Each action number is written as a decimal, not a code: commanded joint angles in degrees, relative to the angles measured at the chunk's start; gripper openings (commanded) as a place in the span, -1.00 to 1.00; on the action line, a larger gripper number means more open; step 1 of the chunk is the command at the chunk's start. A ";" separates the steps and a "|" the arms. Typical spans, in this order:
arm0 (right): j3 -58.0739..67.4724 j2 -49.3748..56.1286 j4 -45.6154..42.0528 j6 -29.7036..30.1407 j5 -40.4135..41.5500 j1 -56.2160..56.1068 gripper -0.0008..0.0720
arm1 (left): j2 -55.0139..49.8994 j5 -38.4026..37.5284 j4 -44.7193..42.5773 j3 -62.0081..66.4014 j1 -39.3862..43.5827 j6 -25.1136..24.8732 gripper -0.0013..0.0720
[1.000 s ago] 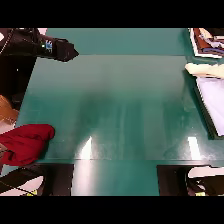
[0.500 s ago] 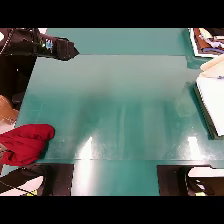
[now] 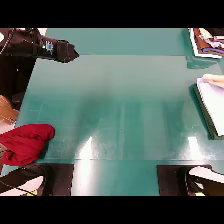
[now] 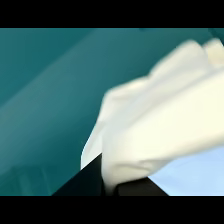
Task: Fold the shirts.
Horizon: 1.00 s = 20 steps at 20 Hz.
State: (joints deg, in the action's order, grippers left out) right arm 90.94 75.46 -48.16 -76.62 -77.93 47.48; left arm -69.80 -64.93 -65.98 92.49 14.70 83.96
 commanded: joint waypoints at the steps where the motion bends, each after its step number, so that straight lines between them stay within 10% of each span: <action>1: -12.52 -5.66 -9.62 -0.04 -2.03 4.22 -0.94 | 0.02 -0.92 -0.02 0.00 0.02 -0.42 -0.90; 4: -19.21 -9.20 -22.16 -0.09 -3.30 6.19 -0.66 | 0.02 -1.01 0.00 0.00 0.02 -0.44 -0.90; 7: -22.38 -10.88 -25.33 -0.09 -3.34 8.46 0.54 | 0.04 -1.14 0.00 0.00 0.02 -0.44 -0.90; 13: -13.31 -11.19 -14.56 -1.20 -3.37 4.87 0.55 | 0.02 -1.11 0.02 0.00 0.02 -0.42 -0.90; 20: -9.77 -10.88 -6.01 -1.75 -2.67 -27.56 0.54 | 0.04 -0.11 0.11 0.00 0.02 -0.37 -0.90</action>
State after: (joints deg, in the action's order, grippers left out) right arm 80.23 64.38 -56.58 -78.15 -80.93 32.40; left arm -69.80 -65.54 -65.95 92.49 14.70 83.57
